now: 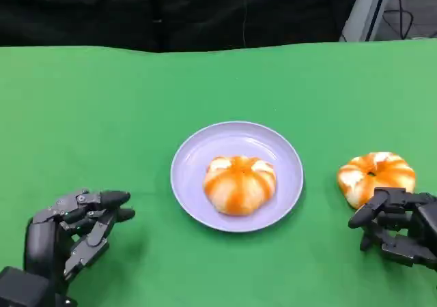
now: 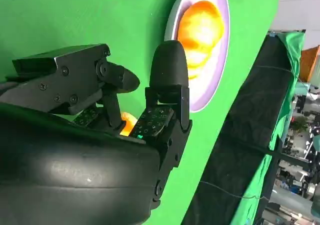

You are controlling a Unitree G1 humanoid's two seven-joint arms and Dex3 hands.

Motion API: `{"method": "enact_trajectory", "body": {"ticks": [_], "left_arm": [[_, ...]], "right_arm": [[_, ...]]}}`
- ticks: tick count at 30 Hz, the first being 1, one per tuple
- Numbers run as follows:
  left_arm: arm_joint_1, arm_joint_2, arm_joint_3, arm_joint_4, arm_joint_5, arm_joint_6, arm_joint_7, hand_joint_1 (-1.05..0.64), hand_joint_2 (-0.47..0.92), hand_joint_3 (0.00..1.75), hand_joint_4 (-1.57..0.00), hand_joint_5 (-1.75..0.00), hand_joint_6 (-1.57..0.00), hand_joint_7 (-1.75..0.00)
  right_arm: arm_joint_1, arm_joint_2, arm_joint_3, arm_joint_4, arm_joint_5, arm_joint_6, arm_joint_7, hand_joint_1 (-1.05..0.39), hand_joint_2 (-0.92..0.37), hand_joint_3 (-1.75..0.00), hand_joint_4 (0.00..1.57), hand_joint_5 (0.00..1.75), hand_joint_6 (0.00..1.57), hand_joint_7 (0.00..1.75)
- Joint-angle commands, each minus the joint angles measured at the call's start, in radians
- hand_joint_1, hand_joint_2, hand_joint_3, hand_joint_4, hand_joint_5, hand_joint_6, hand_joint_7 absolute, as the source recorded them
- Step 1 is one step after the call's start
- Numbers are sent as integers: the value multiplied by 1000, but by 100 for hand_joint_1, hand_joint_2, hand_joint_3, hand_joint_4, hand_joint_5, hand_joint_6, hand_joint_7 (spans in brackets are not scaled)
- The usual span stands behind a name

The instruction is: Grasp the bread from the table and place it into the plate.

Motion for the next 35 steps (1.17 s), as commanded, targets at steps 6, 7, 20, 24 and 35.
{"method": "enact_trajectory", "body": {"ticks": [6, 7, 20, 24, 35], "left_arm": [[25, -11, 24, -18, -30, 26, -31, -8, 92, 41, -88, -126, -97, -105], [27, -12, 25, -19, -30, 26, -31, -9, 92, 41, -88, -127, -97, -106], [38, -38, 50, -17, -48, 26, -58, -10, 92, 44, -87, -135, -92, -113], [38, -41, 53, -18, -42, 20, -55, -11, 92, 44, -88, -135, -92, -113], [39, -42, 58, -22, -47, 28, -58, -11, 92, 43, -88, -135, -92, -112]], "right_arm": [[6, -19, -9, 2, 11, 0, -2, 14, -82, -67, 88, 139, 93, 97], [5, -19, -10, 2, 14, 2, 1, 14, -82, -67, 88, 139, 93, 96], [6, -21, -18, 4, 28, 16, 18, 14, -81, -69, 88, 140, 94, 98], [6, -30, -16, 3, 23, 4, 17, 14, -80, -70, 88, 140, 92, 99], [1, -27, -18, 7, 30, 8, 25, 14, -80, -72, 88, 142, 92, 100]]}}
